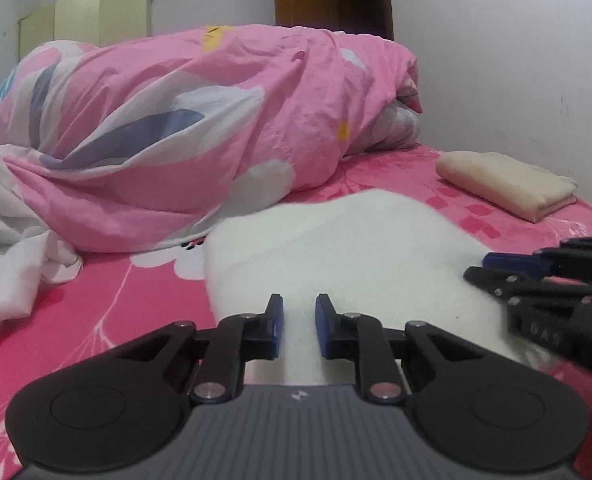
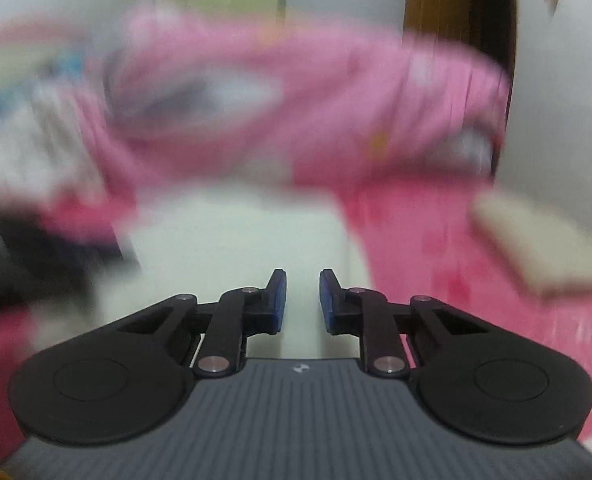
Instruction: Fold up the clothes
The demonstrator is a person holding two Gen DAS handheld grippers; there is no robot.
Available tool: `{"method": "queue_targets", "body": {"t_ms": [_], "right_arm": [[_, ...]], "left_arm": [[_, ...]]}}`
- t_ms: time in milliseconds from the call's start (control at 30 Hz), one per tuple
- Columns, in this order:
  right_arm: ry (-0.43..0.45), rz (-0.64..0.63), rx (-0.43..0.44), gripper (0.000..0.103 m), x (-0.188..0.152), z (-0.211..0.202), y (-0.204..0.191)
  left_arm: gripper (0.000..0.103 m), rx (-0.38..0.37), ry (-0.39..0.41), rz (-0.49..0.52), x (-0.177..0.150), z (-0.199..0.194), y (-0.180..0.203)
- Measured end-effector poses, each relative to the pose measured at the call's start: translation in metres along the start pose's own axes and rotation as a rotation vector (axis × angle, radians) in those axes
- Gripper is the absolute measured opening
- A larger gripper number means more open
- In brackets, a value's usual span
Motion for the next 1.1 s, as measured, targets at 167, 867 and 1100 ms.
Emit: {"method": "queue_targets", "body": {"t_ms": [167,867,1100], "right_arm": [[-0.028,-0.053,-0.015,0.016,0.008,-0.001,-0.005],[-0.023,0.025,-0.024,0.016,0.019,0.044,0.001],[-0.020,0.028,-0.030,0.016,0.019,0.044,0.000]], "left_arm": [[0.018,-0.005,-0.005,-0.018,-0.001,0.001,-0.002],[0.021,-0.022,0.065,-0.075,0.029,-0.002,-0.021],[0.021,-0.031,-0.085,-0.094,0.021,0.045,-0.031]]}}
Point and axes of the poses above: each gripper's, at about its wrist camera, not at the fingertips, and z roughly the way its jaws point, y to its right, x to its top, the point moved 8 cm from there along z, roughly the way its jaws point, and after that the axes turned 6 degrees about -x, right-handed, at the moved point
